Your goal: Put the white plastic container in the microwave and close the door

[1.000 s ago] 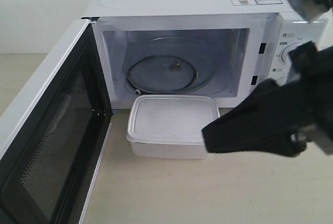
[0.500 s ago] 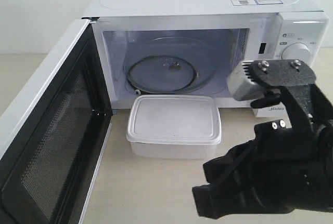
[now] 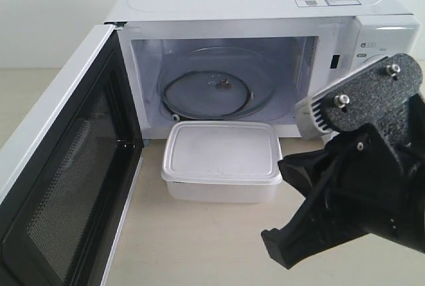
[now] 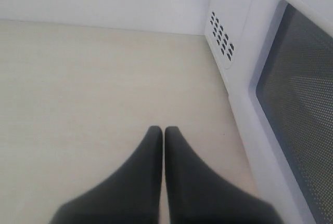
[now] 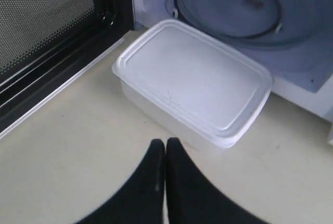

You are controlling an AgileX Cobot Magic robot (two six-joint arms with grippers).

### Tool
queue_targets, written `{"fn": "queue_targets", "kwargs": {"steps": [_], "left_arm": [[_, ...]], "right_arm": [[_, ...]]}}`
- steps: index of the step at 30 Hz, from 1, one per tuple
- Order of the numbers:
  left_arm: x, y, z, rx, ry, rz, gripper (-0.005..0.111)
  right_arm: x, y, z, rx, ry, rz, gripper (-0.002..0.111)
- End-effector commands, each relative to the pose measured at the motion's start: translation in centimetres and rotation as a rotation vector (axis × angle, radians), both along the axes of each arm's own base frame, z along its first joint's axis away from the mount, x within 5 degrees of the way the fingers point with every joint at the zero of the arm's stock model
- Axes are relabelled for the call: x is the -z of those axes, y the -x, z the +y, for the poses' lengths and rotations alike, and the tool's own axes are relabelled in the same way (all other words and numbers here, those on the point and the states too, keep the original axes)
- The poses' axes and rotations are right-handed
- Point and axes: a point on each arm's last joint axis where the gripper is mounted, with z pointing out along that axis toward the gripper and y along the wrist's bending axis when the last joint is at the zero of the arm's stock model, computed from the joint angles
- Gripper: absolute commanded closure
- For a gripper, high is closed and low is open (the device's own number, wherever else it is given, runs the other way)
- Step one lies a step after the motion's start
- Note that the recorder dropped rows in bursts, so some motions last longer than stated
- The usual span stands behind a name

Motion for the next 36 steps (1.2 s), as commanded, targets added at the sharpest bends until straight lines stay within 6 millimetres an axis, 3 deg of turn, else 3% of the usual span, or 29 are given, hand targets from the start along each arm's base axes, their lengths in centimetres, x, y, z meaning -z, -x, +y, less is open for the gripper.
{"fn": "queue_targets", "kwargs": {"steps": [1,5,9,13,19,23,28,31,36], "left_arm": [[0.1,0.0,0.0,-0.001,0.005,0.000,0.103],[0.1,0.0,0.0,-0.001,0.005,0.000,0.103],[0.1,0.0,0.0,-0.001,0.005,0.000,0.103],[0.1,0.0,0.0,-0.001,0.005,0.000,0.103],[0.1,0.0,0.0,-0.001,0.005,0.000,0.103],[0.1,0.0,0.0,-0.001,0.005,0.000,0.103],[0.1,0.0,0.0,-0.001,0.005,0.000,0.103],[0.1,0.0,0.0,-0.001,0.005,0.000,0.103],[0.1,0.0,0.0,-0.001,0.005,0.000,0.103]], "right_arm": [[0.1,-0.5,0.3,-0.035,0.087,-0.089,0.108],[0.9,-1.4,0.9,-0.079,0.241,-0.176,0.109],[2.2,-2.5,1.5,-0.160,0.538,-0.277,0.109],[2.9,-3.4,1.7,-0.162,0.725,-0.308,0.109],[4.1,-3.6,3.4,-0.222,0.930,-0.436,0.109],[5.1,-3.3,4.5,-0.149,1.073,-0.531,0.109],[7.4,-2.3,6.2,-0.132,1.092,-0.550,0.109],[8.5,-2.5,6.2,-0.052,1.112,-0.560,0.109],[10.1,-2.6,6.5,-0.093,1.148,-0.530,0.109]]}}
